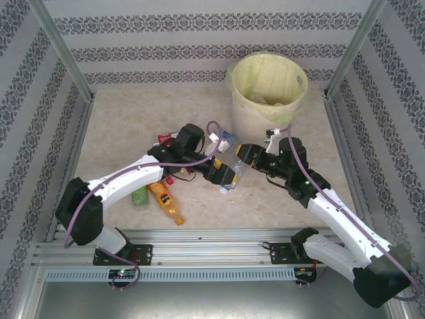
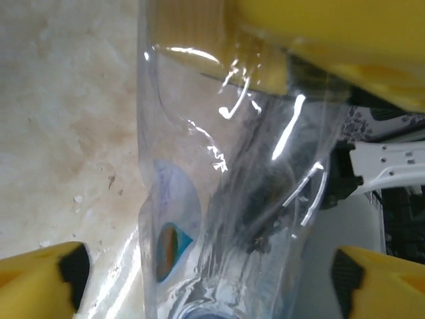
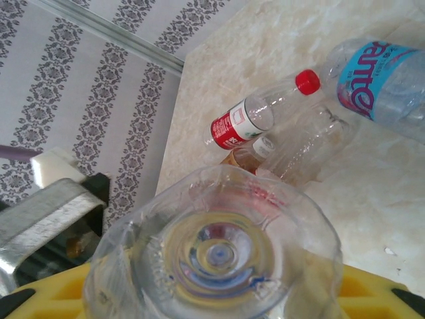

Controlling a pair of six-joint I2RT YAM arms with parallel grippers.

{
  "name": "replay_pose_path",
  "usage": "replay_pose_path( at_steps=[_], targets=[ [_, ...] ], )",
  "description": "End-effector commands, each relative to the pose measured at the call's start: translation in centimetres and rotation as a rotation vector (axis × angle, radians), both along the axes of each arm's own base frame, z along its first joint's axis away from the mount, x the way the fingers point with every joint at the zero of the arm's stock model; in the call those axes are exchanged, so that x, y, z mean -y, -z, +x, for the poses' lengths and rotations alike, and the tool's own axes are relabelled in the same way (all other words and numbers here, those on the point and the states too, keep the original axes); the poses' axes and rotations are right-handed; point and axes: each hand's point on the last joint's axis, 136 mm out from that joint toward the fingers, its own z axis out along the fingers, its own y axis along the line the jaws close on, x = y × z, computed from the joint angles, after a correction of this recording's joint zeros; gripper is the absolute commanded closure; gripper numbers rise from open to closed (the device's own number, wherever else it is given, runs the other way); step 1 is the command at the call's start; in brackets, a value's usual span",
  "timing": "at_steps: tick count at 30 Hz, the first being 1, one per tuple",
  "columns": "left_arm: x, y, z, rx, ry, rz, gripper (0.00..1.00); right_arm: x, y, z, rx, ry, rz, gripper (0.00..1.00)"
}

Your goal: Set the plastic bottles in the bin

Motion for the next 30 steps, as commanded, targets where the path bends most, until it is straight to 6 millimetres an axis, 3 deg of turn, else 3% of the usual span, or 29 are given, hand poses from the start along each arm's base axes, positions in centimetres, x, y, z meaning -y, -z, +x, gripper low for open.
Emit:
replay_pose_path(
  at_steps=[1,10,19,30],
  targets=[
    [-0.1,-3.8,1.4,0.122,-0.061,-0.088,0.0,0.7,-2.7,-0.2,0.068,0.008,-0.048,0.51],
    [-1.1,-8.4,4.4,0.246,-0.199,-0.206,0.0,3.2,-7.1,-0.3,0.142,0.07,-0.169,0.52],
    [-2.1,-12.3,5.5,0.34,-0.22,-0.272,0.0,7.4,-13.9,1.3,0.247,0.181,-0.254,0.54],
    [-4.1,-14.4,7.1,0.464,-0.296,-0.325,0.0,10.6,-21.3,4.5,0.391,0.306,-0.371,0.54]
  ],
)
